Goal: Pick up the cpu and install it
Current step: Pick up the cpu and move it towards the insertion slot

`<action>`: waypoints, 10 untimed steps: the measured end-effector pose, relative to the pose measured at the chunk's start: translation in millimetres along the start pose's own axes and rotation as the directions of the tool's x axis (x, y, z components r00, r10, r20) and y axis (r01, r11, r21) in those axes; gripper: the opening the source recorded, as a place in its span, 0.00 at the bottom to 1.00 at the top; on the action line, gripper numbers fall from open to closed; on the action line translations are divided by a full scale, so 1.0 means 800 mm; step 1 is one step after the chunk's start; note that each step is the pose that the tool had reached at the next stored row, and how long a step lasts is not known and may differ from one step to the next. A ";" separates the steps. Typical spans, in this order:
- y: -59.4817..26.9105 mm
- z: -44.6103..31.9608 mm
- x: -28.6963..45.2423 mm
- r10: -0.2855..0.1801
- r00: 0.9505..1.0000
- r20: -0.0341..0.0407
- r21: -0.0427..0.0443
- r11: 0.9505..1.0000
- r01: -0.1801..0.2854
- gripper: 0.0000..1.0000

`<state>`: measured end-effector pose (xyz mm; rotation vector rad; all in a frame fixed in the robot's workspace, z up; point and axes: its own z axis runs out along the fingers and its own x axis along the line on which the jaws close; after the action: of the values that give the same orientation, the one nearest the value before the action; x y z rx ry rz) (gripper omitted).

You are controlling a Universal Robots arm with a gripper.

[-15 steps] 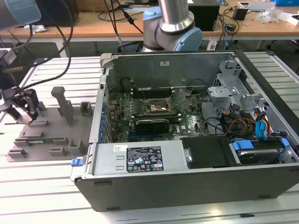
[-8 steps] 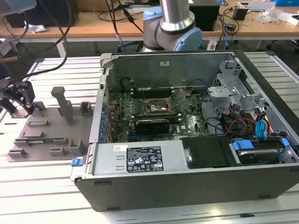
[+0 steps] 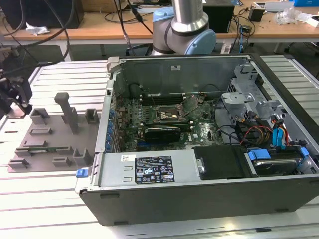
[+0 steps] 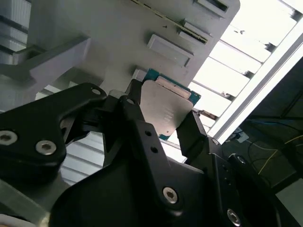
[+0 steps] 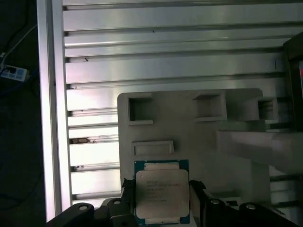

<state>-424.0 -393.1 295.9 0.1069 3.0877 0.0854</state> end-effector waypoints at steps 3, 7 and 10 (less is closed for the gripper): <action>0.001 -0.0137 -0.0007 0.000 1.000 0.000 0.000 1.000 0.000 0.55; 0.002 -0.0351 -0.0018 0.000 1.000 0.000 0.000 1.000 0.000 0.55; 0.003 -0.0547 -0.0029 0.000 1.000 0.000 0.000 1.000 0.000 0.55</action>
<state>-423.8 -393.1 339.8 0.1069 3.0877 0.0854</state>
